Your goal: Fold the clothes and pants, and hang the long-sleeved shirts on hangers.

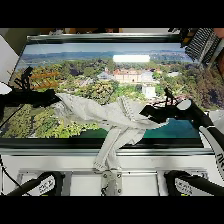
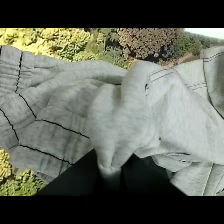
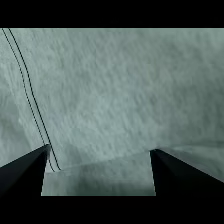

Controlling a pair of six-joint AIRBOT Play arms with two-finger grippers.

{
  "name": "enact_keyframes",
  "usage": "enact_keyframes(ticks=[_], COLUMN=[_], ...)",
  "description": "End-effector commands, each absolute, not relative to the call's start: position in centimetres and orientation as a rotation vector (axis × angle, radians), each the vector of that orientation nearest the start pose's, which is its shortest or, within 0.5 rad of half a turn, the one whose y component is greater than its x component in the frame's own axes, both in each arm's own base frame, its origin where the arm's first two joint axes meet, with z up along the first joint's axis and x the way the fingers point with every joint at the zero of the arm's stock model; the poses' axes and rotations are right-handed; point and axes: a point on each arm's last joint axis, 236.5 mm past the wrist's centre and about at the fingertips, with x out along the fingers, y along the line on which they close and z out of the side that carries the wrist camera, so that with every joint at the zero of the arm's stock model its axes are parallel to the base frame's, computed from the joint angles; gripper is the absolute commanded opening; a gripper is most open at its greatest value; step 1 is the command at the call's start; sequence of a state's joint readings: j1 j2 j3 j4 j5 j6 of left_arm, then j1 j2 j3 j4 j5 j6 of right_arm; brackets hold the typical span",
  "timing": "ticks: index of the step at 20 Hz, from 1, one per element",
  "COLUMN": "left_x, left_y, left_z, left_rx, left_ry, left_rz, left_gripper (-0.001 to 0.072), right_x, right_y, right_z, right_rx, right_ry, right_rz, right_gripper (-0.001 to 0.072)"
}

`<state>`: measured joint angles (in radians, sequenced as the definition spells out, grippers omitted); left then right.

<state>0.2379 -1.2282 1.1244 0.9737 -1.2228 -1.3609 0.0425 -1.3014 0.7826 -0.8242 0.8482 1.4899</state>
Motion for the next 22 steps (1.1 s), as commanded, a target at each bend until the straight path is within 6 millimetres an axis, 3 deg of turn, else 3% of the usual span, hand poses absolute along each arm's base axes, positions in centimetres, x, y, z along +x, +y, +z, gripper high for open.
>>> enact_keyframes(ticks=[1, 2, 3, 4, 5, 7, 9, 10, 13, 15, 16, 18, 20, 22], left_x=[38.2, 38.3, 38.3, 38.4, 38.7, 39.6, 39.6, 38.7, 33.6, 29.2, 27.0, 23.1, 20.1, 18.6], left_y=[-3.5, -3.5, -3.4, -3.3, -3.0, -2.0, -1.1, -1.1, -2.6, -4.0, -4.7, -5.9, -6.6, -5.0], left_z=[4.8, 4.8, 4.8, 5.0, 5.9, 10.2, 18.0, 21.9, 32.1, 37.0, 38.8, 41.0, 42.3, 42.1], left_rx=[-0.504, -0.503, -0.503, -0.502, -0.496, -0.463, -0.395, -0.354, -0.243, -0.215, -0.202, -0.179, -0.171, -0.212], left_ry=[1.166, 1.163, 1.161, 1.156, 1.133, 1.022, 0.838, 0.757, 0.528, 0.389, 0.329, 0.242, 0.178, 0.174], left_rz=[-0.260, -0.259, -0.257, -0.255, -0.251, -0.243, -0.238, -0.242, -0.253, -0.249, -0.248, -0.246, -0.233, -0.134], left_gripper=[0.0022, 0.0022, 0.0022, 0.0022, 0.0022, 0.0022, 0.0022, 0.0022, 0.0022, 0.0022, 0.0022, 0.0022, 0.0022, 0.0022], right_x=[36.4, 37.1, 37.7, 38.6, 39.5, 41.7, 42.9, 42.6, 38.4, 34.2, 32.4, 29.4, 27.4, 26.1], right_y=[16.1, 16.1, 15.9, 15.4, 14.8, 12.6, 9.1, 7.3, 2.7, 1.3, 0.9, -0.1, -2.2, -4.3], right_z=[-8.0, -8.0, -7.7, -6.6, -4.8, 2.3, 12.4, 17.6, 32.6, 38.5, 40.2, 41.5, 41.0, 39.0], right_rx=[0.770, 0.769, 0.763, 0.727, 0.686, 0.583, 0.483, 0.439, 0.314, 0.255, 0.234, 0.181, 0.156, 0.155], right_ry=[1.239, 1.207, 1.180, 1.134, 1.085, 0.926, 0.725, 0.621, 0.286, 0.130, 0.079, 0.037, 0.062, 0.143], right_rz=[0.186, 0.176, 0.171, 0.196, 0.233, 0.327, 0.355, 0.345, 0.268, 0.210, 0.182, 0.108, -0.010, -0.124], right_gripper=[0.0672, 0.0606, 0.0398, 0.0119, 0.0048, 0.0025, 0.0024, 0.0024, 0.0024, 0.0024, 0.0024, 0.0024, 0.0024, 0.0024])
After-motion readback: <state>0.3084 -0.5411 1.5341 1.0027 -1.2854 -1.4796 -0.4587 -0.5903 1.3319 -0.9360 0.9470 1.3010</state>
